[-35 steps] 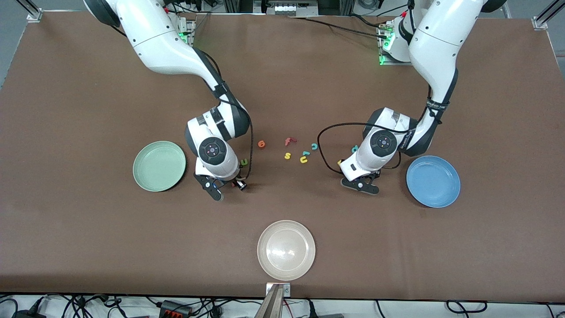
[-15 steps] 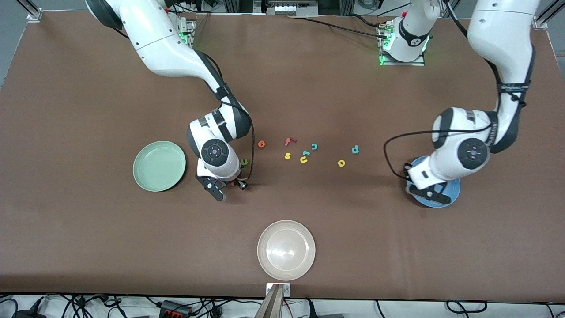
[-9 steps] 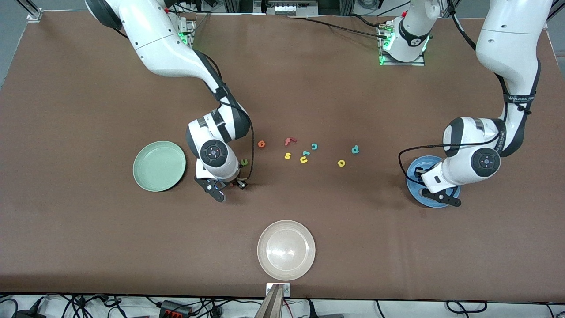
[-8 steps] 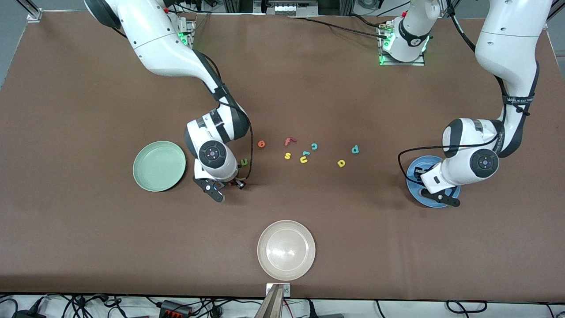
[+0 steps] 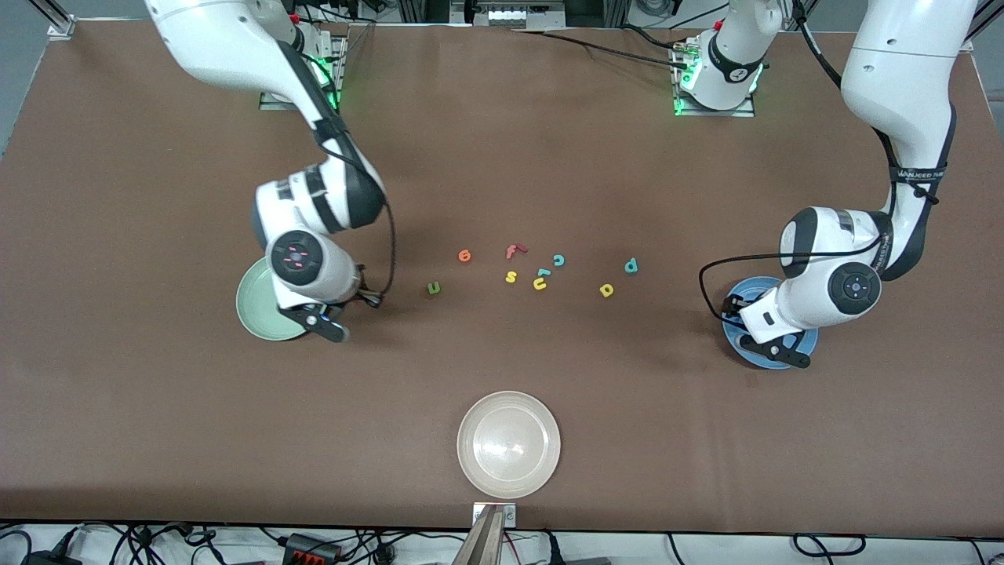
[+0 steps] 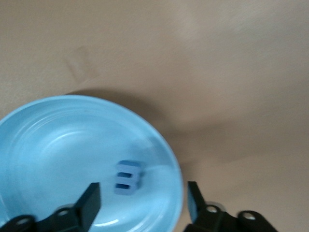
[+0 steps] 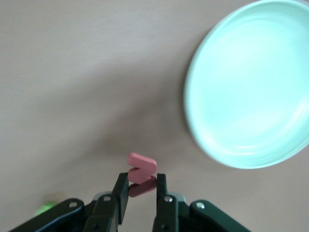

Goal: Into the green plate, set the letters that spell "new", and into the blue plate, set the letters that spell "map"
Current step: 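Drop the pink w on the green plate while the left gripper reaches yellow a, then grasp the yellow a with the left gripper while the right gripper grasps green n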

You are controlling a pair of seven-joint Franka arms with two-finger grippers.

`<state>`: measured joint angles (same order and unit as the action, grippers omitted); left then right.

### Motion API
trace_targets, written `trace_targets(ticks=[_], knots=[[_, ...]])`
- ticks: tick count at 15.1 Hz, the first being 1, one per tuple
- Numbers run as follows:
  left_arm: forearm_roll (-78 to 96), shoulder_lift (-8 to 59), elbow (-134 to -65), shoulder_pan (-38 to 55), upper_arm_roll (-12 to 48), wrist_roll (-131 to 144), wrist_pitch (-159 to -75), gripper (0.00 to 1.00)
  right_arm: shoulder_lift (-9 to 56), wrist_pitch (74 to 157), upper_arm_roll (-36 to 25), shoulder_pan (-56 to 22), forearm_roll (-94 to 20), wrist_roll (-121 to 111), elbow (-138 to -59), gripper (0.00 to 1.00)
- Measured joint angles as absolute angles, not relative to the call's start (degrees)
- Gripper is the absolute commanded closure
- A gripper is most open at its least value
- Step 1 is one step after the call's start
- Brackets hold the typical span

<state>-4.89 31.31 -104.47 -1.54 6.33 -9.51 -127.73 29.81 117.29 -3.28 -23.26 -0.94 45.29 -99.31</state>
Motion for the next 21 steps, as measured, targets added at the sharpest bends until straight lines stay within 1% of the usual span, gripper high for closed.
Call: trace_targets(ticks=[3,6,8,10,11,12,13,14,15,17,18,19,21], knots=[[-4.89,29.48,-104.19,2.87,7.64,1.43,-124.26,0.00,26.63,117.34,-3.29,-18.98,-0.94,38.90,-105.50,0.81],[-4.88,29.22,-104.26,7.10,10.63,19.43,-123.24,0.00,26.69,118.09,-3.31,-15.23,-0.93,32.29,-108.51,0.80],[-4.88,29.62,-104.43,9.96,12.77,32.24,-124.55,0.00,27.42,119.31,-3.30,-13.18,-0.94,28.33,-109.41,0.80],[-4.88,31.11,-104.87,13.35,13.17,41.86,-128.04,0.00,28.86,121.18,-3.30,-11.58,-0.94,24.79,-109.63,0.78],[-4.88,32.24,-105.08,14.74,13.20,45.40,-129.82,0.00,29.73,122.27,-3.30,-10.90,-0.94,23.30,-109.65,0.65],[-4.88,33.43,-105.18,15.73,13.20,47.95,-131.46,0.00,30.54,123.36,-3.30,-10.36,-0.94,22.21,-109.66,0.12],[-4.88,34.48,-105.20,16.25,13.20,49.41,-132.74,0.02,31.21,124.18,-3.30,-9.97,-0.94,21.63,-109.66,0.00],[-4.88,35.30,-105.20,16.31,13.17,50.09,-133.55,0.03,31.59,124.60,-3.30,-9.80,-0.94,21.42,-109.62,0.00],[-4.88,35.79,-105.19,16.18,13.03,50.30,-134.00,0.10,31.62,124.58,-3.24,-9.80,-0.94,21.38,-109.41,0.00],[-4.88,36.13,-105.20,15.76,12.86,50.35,-134.11,0.26,30.63,123.39,-2.78,-9.96,-0.94,21.36,-108.29,0.00],[-4.88,36.15,-105.19,15.61,12.84,50.36,-134.11,0.31,29.84,121.94,-2.45,-10.22,-0.94,21.24,-107.14,0.00],[-4.88,36.17,-105.19,15.56,12.83,50.39,-134.11,0.34,29.00,120.00,-2.17,-10.84,-0.95,21.02,-105.58,0.00],[-4.88,36.30,-105.20,15.57,12.84,50.41,-134.11,0.36,27.91,117.36,-1.76,-13.47,-1.00,20.76,-102.50,0.00]])
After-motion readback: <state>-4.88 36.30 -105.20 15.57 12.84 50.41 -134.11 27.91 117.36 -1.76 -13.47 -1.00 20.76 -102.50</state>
